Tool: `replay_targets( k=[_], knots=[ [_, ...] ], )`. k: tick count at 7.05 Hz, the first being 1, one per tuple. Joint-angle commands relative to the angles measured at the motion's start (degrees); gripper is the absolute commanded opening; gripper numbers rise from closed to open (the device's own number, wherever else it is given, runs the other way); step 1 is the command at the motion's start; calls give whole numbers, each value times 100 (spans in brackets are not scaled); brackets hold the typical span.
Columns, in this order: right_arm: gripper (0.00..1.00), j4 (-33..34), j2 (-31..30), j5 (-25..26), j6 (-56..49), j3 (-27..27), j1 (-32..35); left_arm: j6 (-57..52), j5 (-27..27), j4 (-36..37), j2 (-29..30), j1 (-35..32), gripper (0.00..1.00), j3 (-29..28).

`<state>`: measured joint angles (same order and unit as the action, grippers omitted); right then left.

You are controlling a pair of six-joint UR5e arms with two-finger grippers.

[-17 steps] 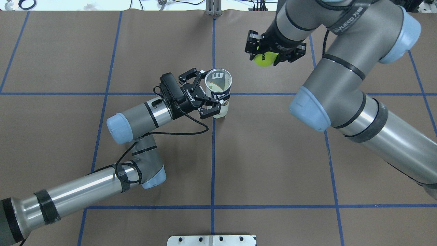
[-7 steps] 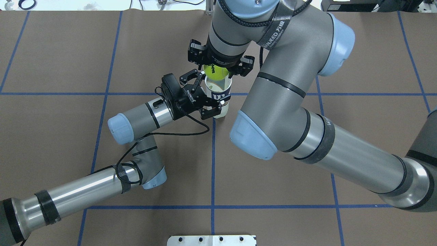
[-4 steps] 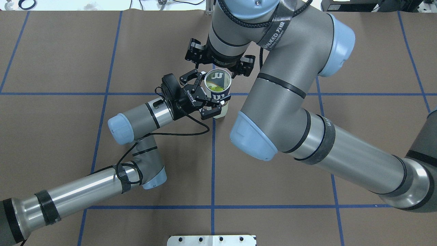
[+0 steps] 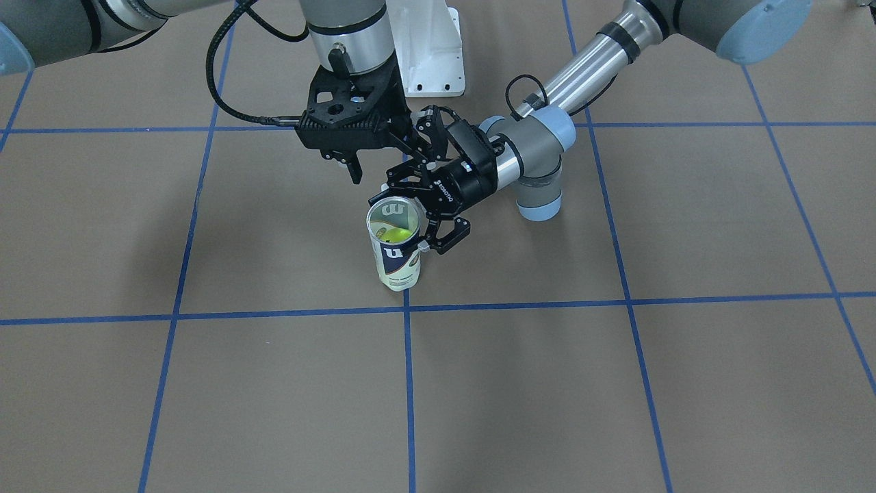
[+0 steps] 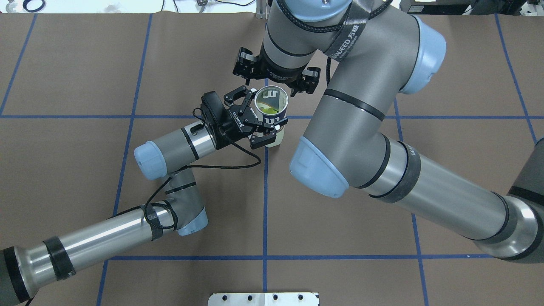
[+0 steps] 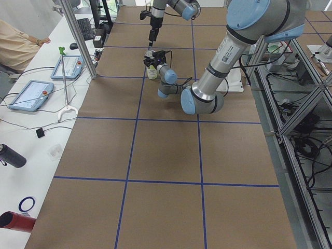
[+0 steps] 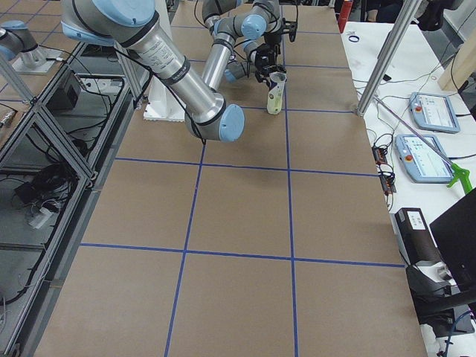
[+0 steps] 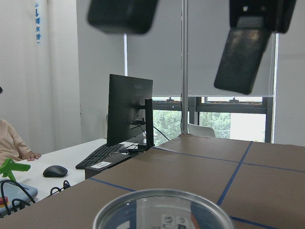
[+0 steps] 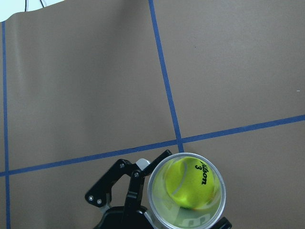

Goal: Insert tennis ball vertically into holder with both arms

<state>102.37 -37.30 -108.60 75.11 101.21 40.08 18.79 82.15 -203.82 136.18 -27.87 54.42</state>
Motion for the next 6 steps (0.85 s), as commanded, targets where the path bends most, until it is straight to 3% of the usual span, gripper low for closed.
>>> replay_targets(
  k=[1,6],
  knots=[
    [99,28,-328,-745,-836,-5,803,28,3,0,-3,-8,99,138],
    [99,-33,-1514,-1558,-3645,-75,2422,99,-6,0,14,-200,99,525]
  ],
)
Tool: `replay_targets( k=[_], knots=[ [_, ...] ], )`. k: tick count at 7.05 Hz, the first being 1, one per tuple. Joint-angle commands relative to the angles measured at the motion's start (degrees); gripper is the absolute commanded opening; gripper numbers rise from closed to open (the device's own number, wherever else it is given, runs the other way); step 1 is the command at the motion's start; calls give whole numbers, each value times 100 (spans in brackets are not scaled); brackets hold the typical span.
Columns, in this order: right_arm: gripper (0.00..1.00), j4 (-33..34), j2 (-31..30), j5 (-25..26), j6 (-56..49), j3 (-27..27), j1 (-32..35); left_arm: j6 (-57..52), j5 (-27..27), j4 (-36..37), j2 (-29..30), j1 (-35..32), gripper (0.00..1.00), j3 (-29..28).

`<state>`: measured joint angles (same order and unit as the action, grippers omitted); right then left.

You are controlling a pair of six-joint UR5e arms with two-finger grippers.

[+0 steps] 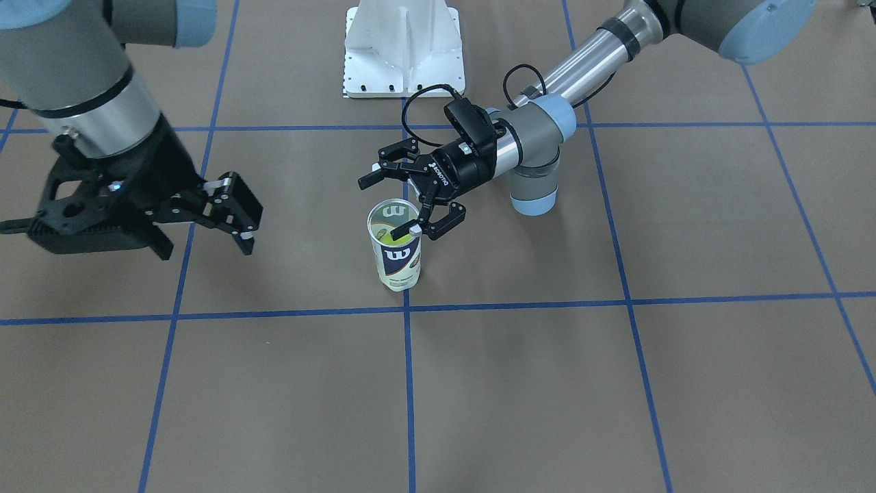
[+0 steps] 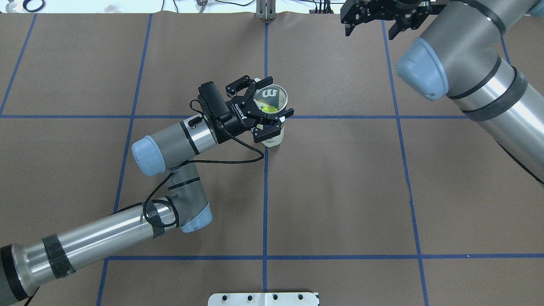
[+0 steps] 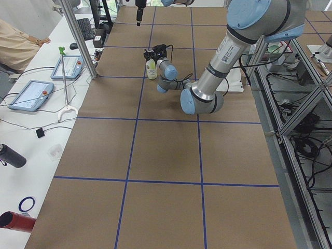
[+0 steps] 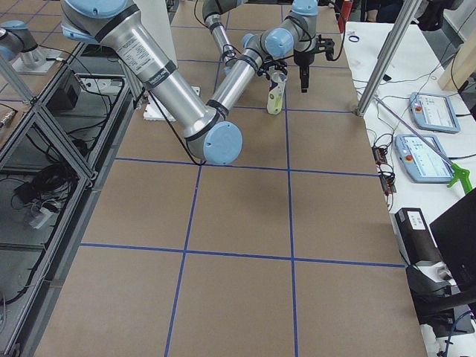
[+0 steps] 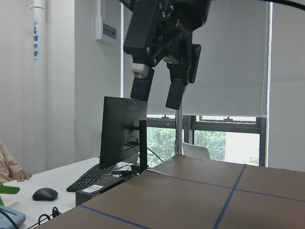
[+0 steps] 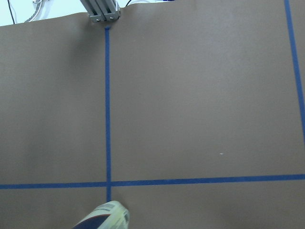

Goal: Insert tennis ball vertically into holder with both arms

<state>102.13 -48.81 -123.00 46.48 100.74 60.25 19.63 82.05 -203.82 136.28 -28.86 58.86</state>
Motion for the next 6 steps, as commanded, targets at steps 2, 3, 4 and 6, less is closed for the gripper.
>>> replay_targets(
  k=[2,3,4,6],
  knots=[
    [99,-52,-1083,-216,-2110,-150,890,5,30,105,-31,-364,99,82],
    [99,-279,-1522,-233,-2639,-212,1153,5,326,245,-58,-592,99,91],
    [99,-586,-1979,-408,-3106,-300,1426,5,555,394,-154,-812,99,117],
    [99,-939,-2762,-594,-4002,-598,2049,14,627,527,-329,-1155,99,117]
  ],
)
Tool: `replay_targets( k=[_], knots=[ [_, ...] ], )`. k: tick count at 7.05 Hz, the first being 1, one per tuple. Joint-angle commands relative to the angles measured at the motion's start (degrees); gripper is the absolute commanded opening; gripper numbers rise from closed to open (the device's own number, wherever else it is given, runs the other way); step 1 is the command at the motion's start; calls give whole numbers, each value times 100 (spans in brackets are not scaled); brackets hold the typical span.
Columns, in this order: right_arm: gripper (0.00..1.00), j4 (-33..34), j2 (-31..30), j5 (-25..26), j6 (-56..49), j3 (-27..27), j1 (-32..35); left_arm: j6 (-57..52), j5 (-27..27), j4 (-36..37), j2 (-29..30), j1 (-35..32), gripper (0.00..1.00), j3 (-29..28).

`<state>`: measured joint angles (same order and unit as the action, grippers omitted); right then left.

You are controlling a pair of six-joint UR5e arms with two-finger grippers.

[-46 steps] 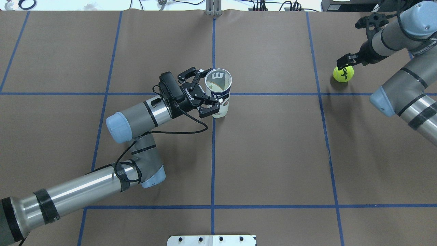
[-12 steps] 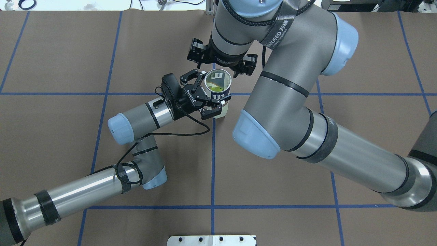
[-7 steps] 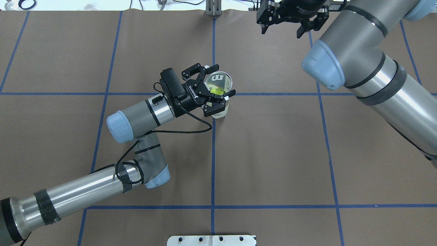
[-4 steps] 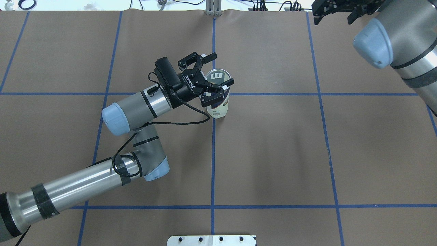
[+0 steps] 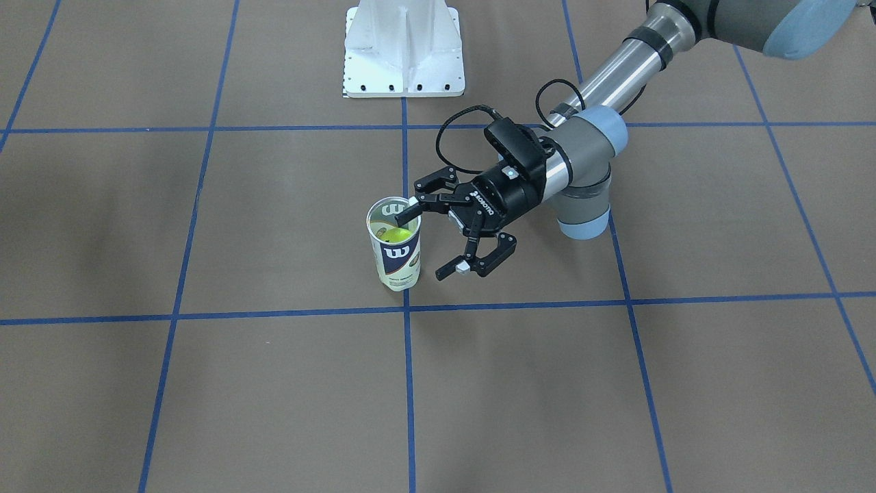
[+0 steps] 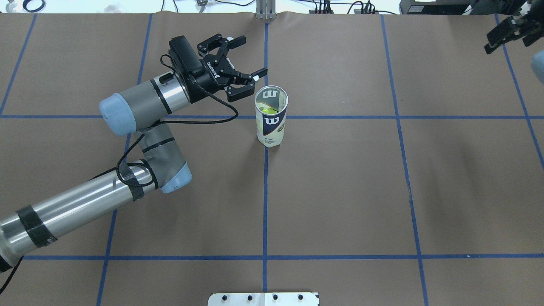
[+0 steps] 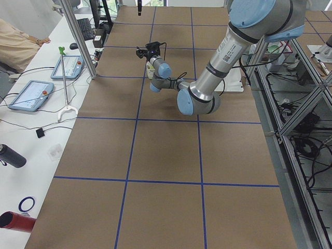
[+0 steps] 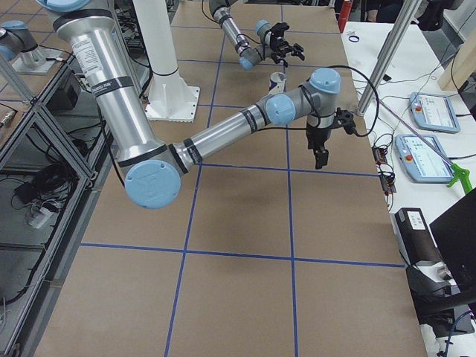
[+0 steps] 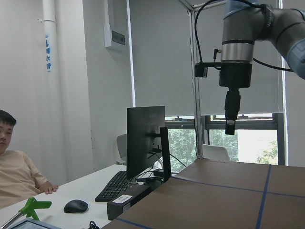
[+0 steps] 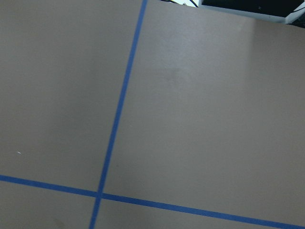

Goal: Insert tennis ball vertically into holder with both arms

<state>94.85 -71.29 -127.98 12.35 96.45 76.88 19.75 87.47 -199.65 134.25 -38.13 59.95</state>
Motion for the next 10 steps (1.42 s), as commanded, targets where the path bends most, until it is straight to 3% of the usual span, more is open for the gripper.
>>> replay_targets(
  k=[1,4,8,9,10],
  knots=[
    [99,-221,-796,-96,-1072,-275,667,3,451,249,-223,-552,99,7],
    [99,-221,-1526,-192,-2069,-347,1188,623,1759,829,-478,-1624,100,25],
    [99,-230,-1713,-192,-2096,-346,1268,637,4877,3171,-961,-3714,99,60],
    [99,-230,-1713,-192,-2096,-346,1268,618,5233,3473,-1041,-4129,99,34],
    [99,-230,-1713,-192,-2096,-346,1268,444,5254,3807,-1224,-4376,99,43]
  ],
)
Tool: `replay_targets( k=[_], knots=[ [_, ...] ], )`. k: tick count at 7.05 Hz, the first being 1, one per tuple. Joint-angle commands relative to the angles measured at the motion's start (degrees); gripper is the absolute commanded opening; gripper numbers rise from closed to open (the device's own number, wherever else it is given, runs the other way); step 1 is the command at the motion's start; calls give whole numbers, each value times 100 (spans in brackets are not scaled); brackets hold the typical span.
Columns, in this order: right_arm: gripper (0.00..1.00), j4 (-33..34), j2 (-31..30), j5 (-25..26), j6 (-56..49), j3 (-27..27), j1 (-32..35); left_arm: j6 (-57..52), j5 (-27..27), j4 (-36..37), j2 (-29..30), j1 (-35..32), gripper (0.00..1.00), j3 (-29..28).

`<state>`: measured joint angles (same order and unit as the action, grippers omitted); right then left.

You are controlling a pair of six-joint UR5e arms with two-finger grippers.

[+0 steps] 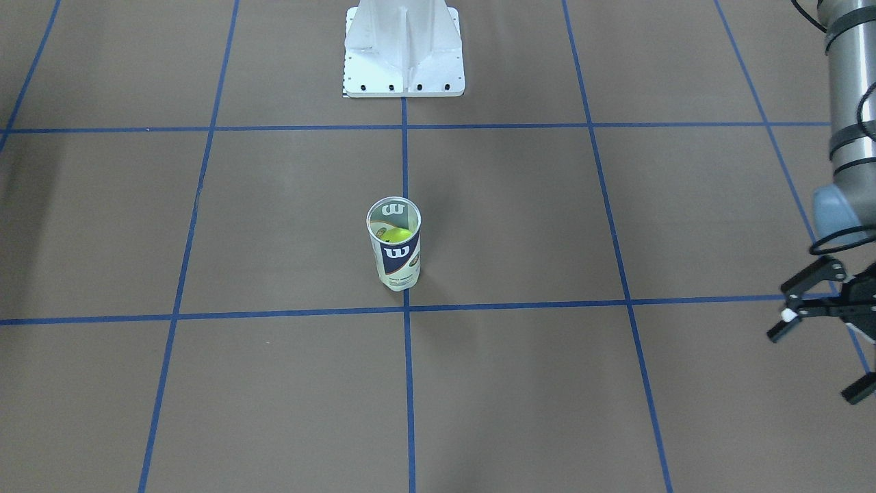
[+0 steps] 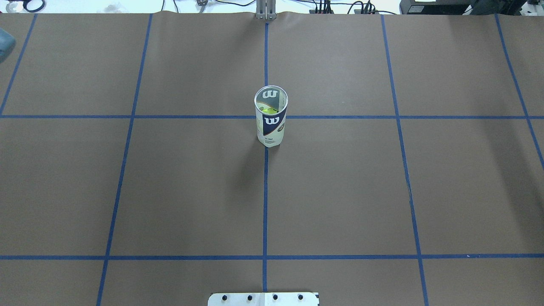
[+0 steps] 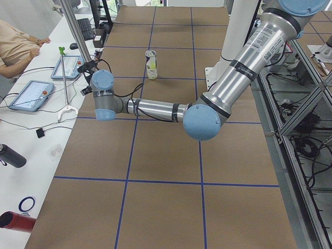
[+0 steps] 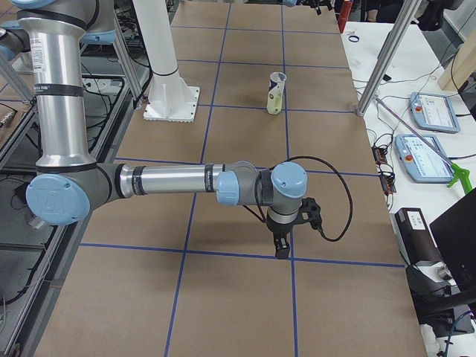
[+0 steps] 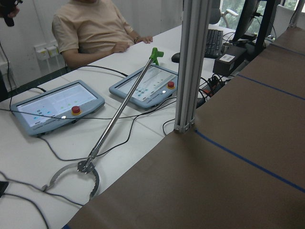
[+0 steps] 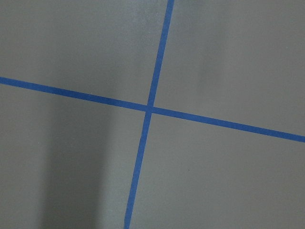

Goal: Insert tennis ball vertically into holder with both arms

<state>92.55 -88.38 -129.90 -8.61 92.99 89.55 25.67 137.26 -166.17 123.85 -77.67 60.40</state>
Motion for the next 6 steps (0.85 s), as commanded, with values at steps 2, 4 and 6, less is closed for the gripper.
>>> replay_targets(
  k=[2,4,6],
  knots=[
    [99,-96,-21,0,8,-17,1,-1854,205,1519,-414,-1080,99,-2],
    [99,-245,-109,0,34,-9,1,-3395,-946,2481,-650,-1347,99,120],
    [99,-246,-118,0,26,-9,1,-4408,-2705,3087,-967,-1295,99,243]
  ],
)
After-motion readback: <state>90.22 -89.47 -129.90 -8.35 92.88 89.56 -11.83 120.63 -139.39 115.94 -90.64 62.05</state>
